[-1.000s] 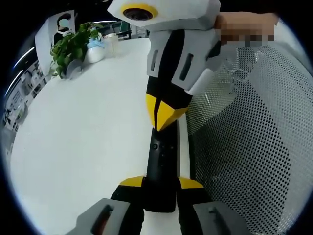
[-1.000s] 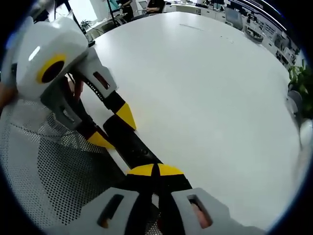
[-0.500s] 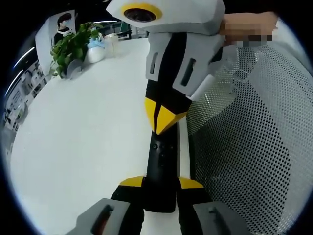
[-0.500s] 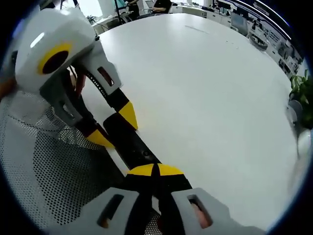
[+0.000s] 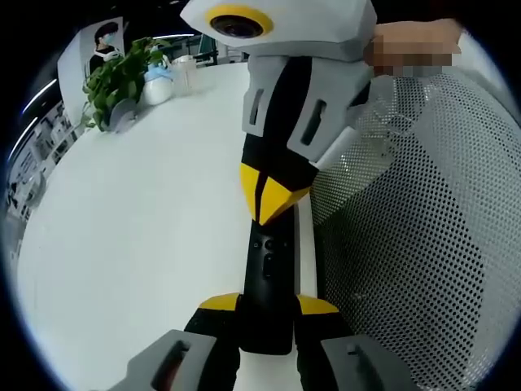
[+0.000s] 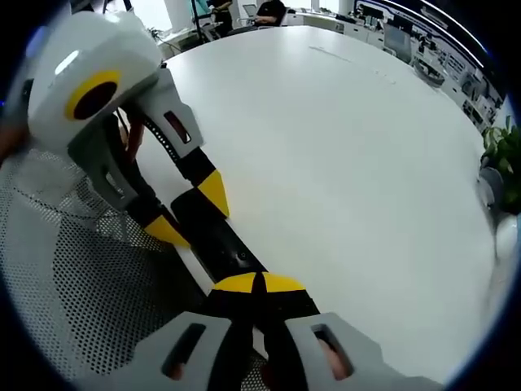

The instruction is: Press the specified remote control buttons in sequence, fully releasing each button before pressing the next.

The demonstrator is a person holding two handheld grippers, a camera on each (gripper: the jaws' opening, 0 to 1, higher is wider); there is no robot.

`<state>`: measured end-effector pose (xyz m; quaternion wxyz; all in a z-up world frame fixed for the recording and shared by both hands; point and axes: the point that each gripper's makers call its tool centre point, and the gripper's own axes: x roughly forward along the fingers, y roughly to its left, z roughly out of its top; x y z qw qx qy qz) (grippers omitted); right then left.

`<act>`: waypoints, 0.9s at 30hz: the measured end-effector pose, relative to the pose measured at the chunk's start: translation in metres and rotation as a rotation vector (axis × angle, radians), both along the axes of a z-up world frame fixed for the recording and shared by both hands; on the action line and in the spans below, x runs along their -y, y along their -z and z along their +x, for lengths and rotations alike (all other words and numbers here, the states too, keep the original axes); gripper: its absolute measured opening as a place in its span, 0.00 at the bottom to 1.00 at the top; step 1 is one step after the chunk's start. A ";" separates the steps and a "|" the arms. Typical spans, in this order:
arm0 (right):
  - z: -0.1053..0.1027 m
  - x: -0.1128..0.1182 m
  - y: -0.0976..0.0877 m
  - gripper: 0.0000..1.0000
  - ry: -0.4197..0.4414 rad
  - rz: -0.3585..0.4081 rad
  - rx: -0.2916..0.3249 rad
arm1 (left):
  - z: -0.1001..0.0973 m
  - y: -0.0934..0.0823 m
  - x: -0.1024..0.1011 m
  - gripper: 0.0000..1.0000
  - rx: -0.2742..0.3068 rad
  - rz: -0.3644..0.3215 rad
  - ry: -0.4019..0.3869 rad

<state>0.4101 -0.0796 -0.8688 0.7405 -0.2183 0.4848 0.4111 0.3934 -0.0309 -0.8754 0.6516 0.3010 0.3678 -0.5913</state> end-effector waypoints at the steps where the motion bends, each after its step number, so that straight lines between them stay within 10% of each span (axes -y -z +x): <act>1: -0.001 0.000 0.000 0.00 -0.008 -0.002 0.006 | 0.000 0.000 0.000 0.24 0.000 0.000 0.000; 27: 0.001 0.001 -0.001 0.00 0.029 0.015 -0.025 | 0.000 0.000 0.001 0.24 0.015 0.005 0.011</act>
